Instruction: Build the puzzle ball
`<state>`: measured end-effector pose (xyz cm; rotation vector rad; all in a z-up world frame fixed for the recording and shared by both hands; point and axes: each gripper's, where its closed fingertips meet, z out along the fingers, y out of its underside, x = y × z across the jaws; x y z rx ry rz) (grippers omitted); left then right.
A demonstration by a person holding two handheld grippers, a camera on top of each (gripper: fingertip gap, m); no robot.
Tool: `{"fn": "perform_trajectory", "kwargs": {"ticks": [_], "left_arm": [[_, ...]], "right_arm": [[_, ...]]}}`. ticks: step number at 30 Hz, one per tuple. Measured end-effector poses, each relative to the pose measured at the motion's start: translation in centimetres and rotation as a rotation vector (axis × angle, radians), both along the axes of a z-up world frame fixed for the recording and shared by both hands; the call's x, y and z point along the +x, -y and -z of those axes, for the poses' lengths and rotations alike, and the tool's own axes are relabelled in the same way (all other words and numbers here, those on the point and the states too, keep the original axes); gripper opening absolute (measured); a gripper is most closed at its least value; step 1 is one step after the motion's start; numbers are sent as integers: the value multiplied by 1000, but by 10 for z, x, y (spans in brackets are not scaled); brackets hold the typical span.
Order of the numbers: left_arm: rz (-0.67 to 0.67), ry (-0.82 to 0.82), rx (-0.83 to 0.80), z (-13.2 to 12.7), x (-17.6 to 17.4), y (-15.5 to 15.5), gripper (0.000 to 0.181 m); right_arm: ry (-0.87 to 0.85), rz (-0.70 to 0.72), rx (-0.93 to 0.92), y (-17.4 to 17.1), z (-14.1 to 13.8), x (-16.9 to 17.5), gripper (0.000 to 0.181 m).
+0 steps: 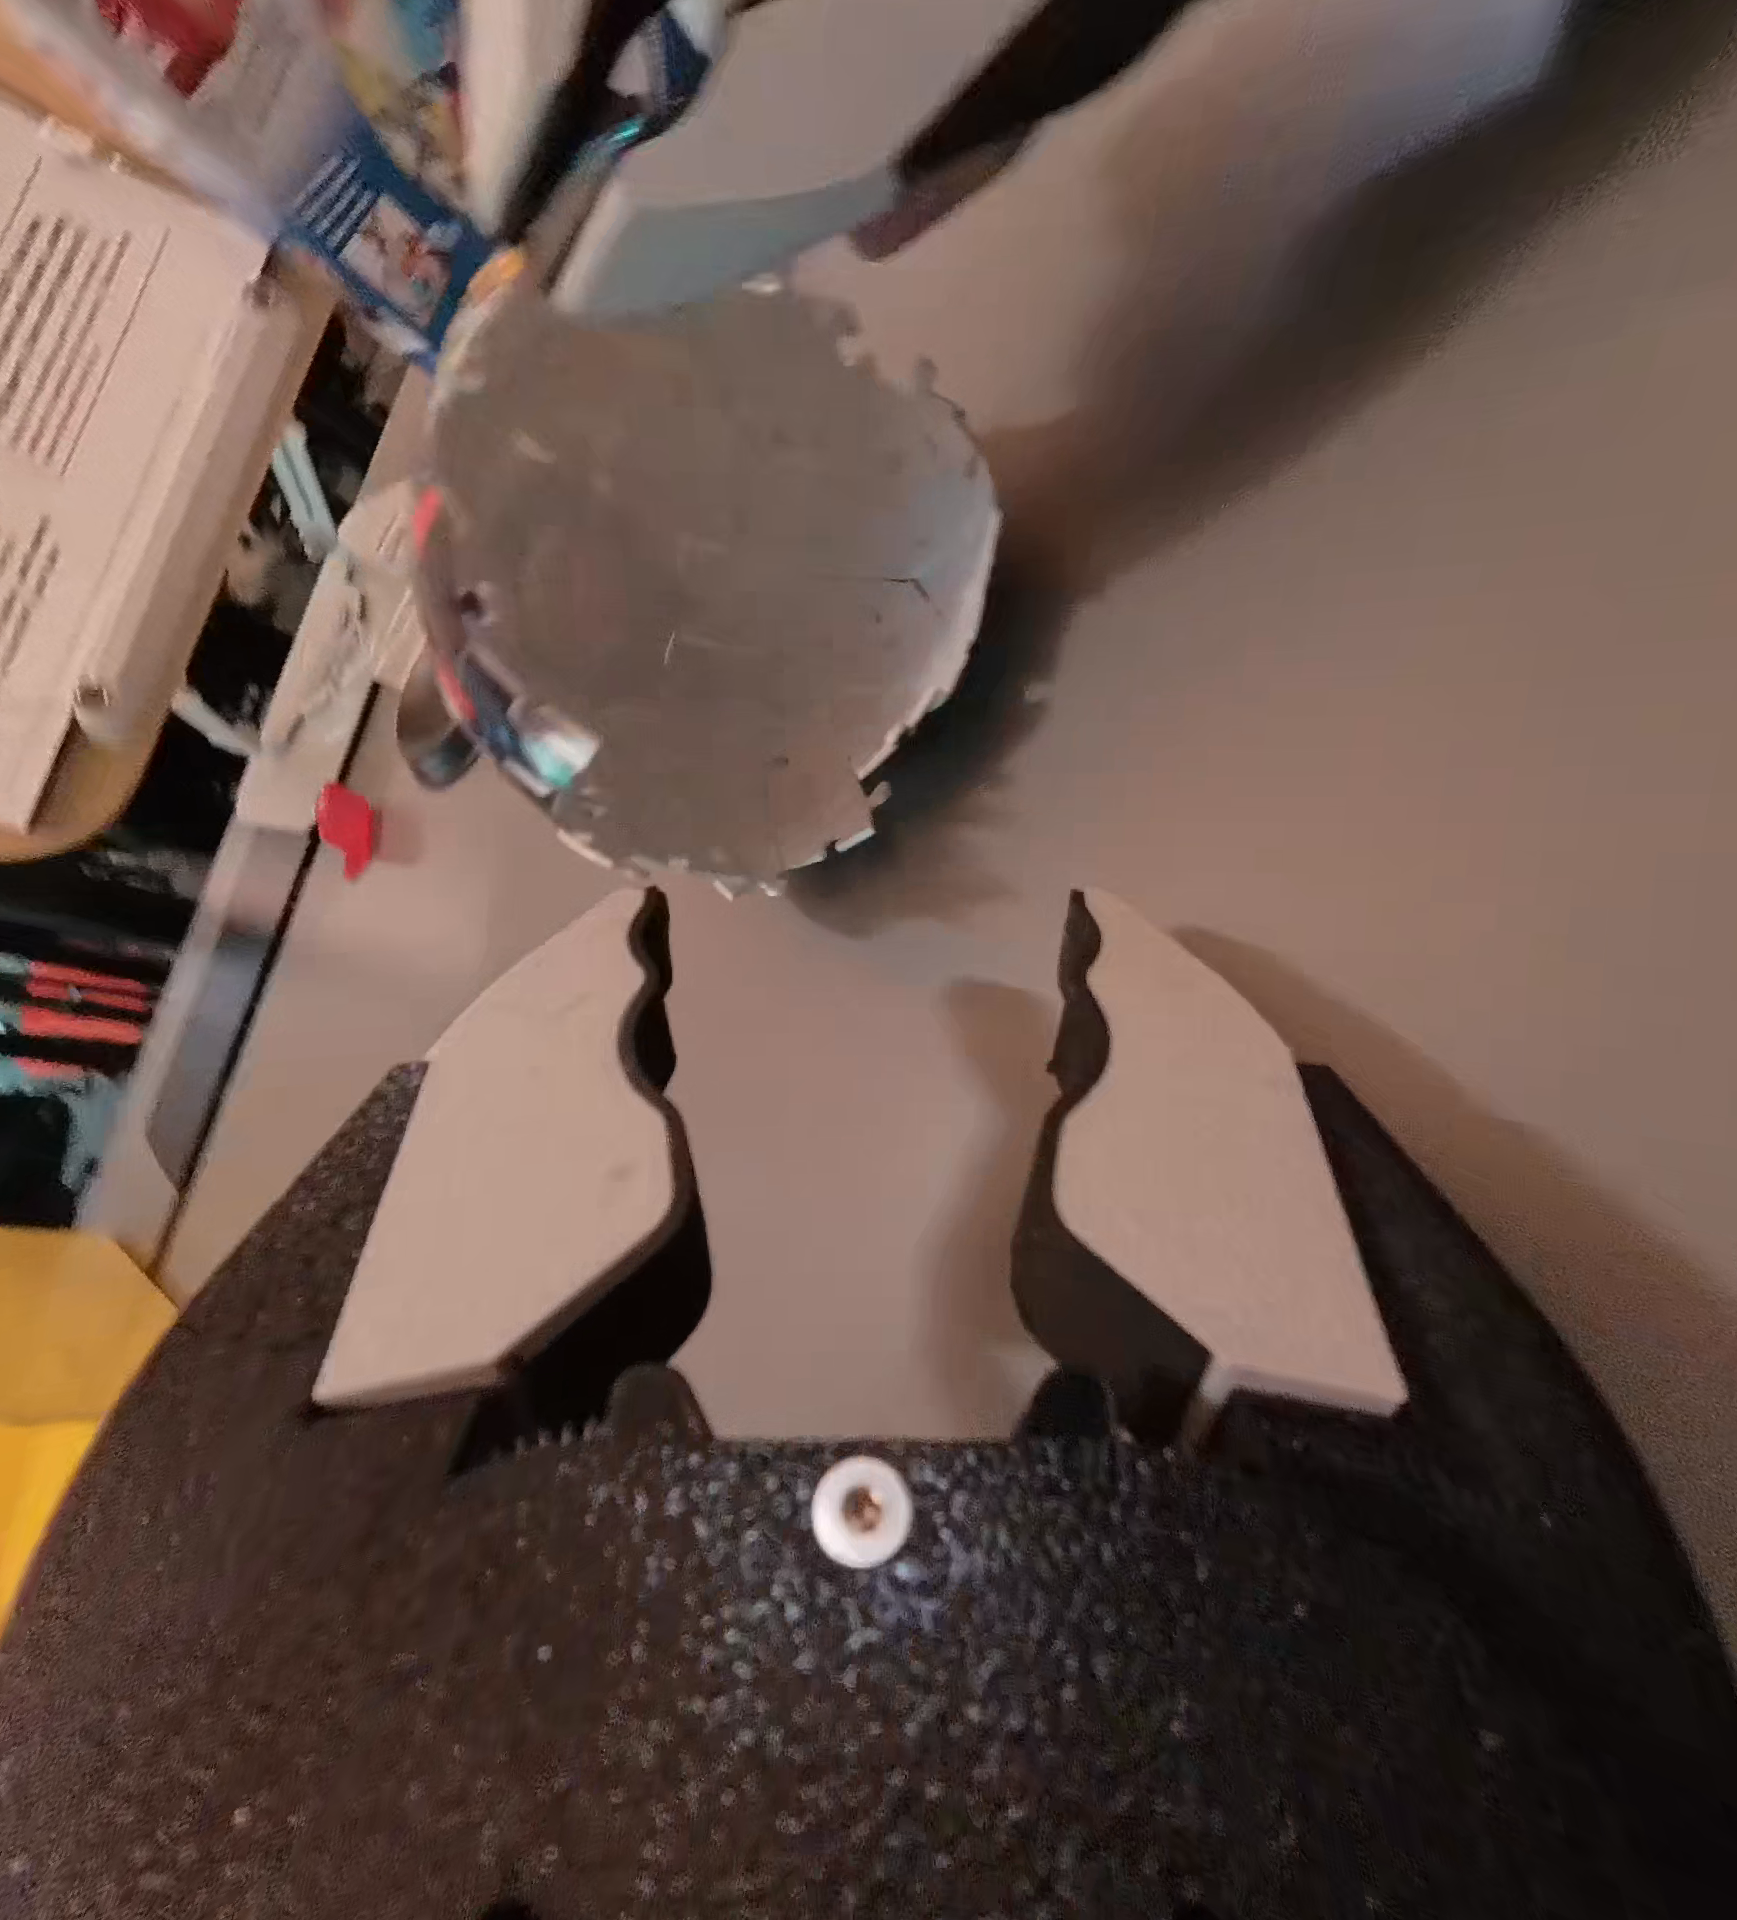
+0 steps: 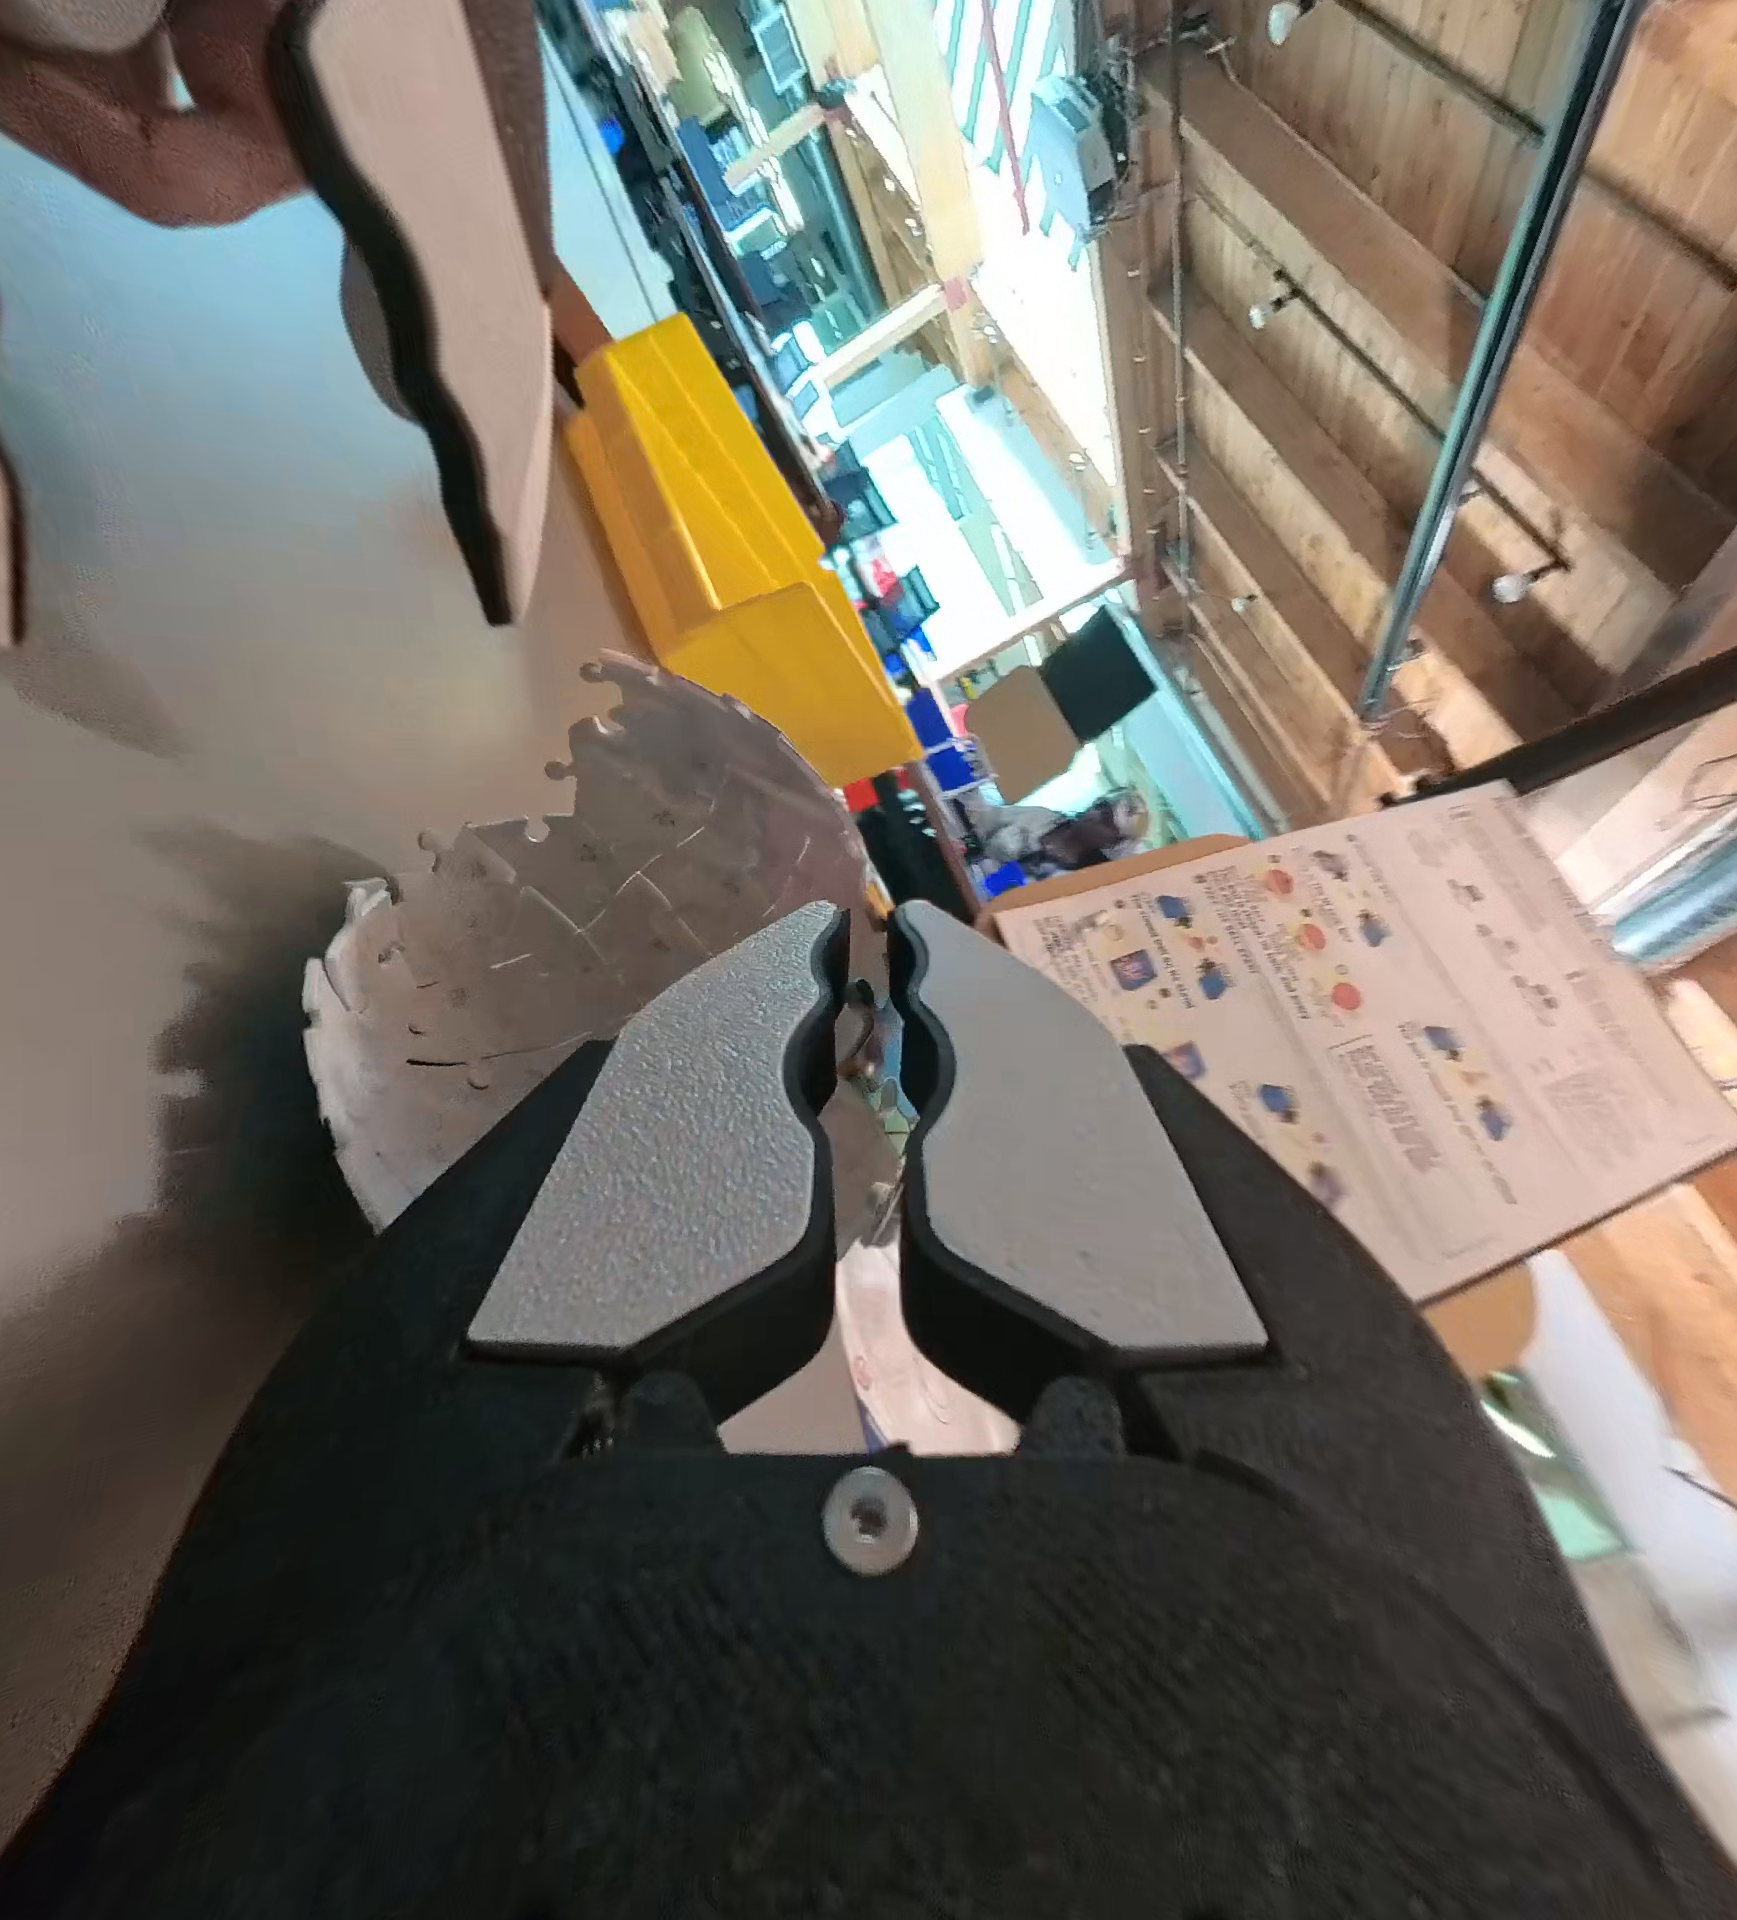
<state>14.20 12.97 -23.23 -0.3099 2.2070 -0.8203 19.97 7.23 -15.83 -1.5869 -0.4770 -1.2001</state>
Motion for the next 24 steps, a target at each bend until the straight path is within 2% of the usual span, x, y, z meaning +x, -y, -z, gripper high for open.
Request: {"fn": "perform_trajectory", "kwargs": {"ticks": [3, 8, 15, 18, 22, 24], "left_arm": [[103, -15, 89, 6, 2, 8, 67], [202, 11, 195, 6, 24, 20, 57], [301, -5, 238, 12, 46, 36, 44], [336, -38, 262, 18, 49, 41, 31], [321, -9, 302, 18, 60, 44, 30], [319, -24, 306, 19, 62, 45, 23]], "right_arm": [[-133, -79, -9, -3, 0, 11, 7], [-327, -170, -14, -7, 0, 34, 7], [-451, -235, -14, -12, 2, 59, 5], [-485, -249, -21, -14, 4, 68, 5], [-515, -261, -29, -17, 7, 77, 5], [-526, -271, -30, -18, 8, 80, 5]]}}
